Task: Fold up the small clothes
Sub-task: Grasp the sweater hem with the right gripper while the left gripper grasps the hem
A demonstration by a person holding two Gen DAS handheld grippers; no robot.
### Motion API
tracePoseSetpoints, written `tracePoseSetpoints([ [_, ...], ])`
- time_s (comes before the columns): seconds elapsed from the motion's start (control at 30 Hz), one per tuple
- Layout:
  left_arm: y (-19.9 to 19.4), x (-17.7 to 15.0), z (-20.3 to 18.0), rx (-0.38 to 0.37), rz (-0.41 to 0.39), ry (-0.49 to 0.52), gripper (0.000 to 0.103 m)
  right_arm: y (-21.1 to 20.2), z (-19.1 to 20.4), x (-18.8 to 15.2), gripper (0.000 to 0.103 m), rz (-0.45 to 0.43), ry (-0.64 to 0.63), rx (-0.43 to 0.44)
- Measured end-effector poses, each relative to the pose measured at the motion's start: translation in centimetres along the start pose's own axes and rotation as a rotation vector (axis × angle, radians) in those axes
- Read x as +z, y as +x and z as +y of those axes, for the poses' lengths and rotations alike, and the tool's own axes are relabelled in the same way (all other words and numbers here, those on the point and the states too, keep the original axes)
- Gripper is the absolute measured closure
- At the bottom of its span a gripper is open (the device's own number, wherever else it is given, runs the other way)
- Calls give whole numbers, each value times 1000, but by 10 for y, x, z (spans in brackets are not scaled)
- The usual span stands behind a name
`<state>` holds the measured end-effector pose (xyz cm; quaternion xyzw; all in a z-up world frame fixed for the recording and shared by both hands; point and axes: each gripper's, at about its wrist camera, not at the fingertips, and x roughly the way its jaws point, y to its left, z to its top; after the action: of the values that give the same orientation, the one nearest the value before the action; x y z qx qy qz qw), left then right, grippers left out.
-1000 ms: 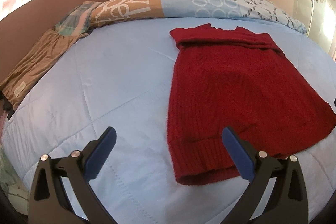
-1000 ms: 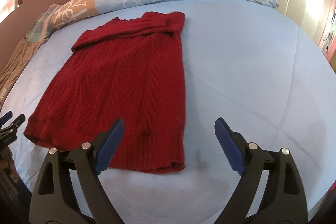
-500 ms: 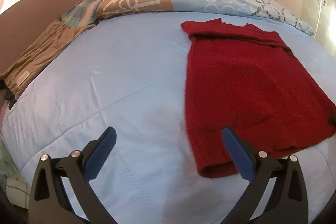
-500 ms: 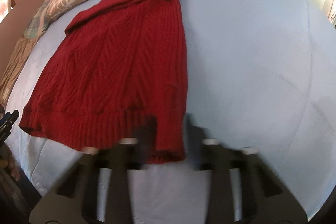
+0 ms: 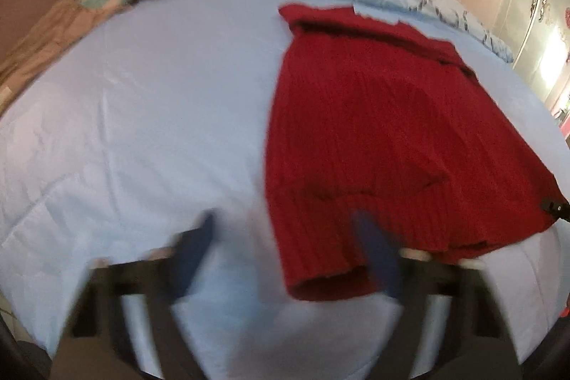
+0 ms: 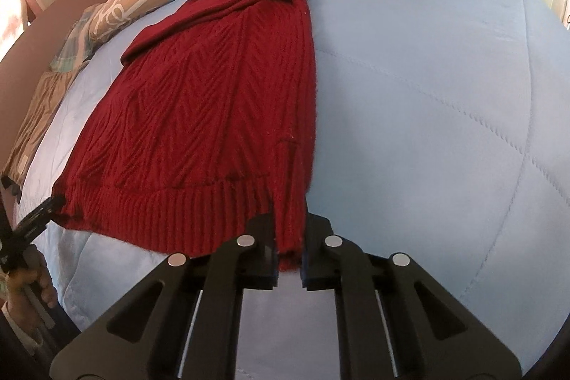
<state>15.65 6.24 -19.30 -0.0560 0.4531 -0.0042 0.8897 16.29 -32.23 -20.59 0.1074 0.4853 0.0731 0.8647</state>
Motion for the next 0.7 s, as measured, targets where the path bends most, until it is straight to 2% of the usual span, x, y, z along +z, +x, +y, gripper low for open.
tracePoseSetpoints([
  [0.07,1,1,-3,-32,2,-11,80,0,1,2,94,0,-1,0],
  [0.1,0,1,-7,-46,1,-5,87,0,0,1,94,0,4,6],
  [0.17,-5,1,-12,-38,-12,2,93,-1,1,2,94,-5,10,12],
  [0.23,-8,1,-10,-33,-12,-14,94,-5,-1,0,94,-14,25,28],
  [0.37,-25,-2,-10,-10,-15,11,94,-20,0,-2,95,-39,-2,3],
  [0.5,-55,-7,-8,-2,-40,46,94,-57,4,-13,95,-87,-21,26],
  [0.7,-113,-26,5,-3,-44,-3,95,-117,18,-41,95,-124,-58,63],
])
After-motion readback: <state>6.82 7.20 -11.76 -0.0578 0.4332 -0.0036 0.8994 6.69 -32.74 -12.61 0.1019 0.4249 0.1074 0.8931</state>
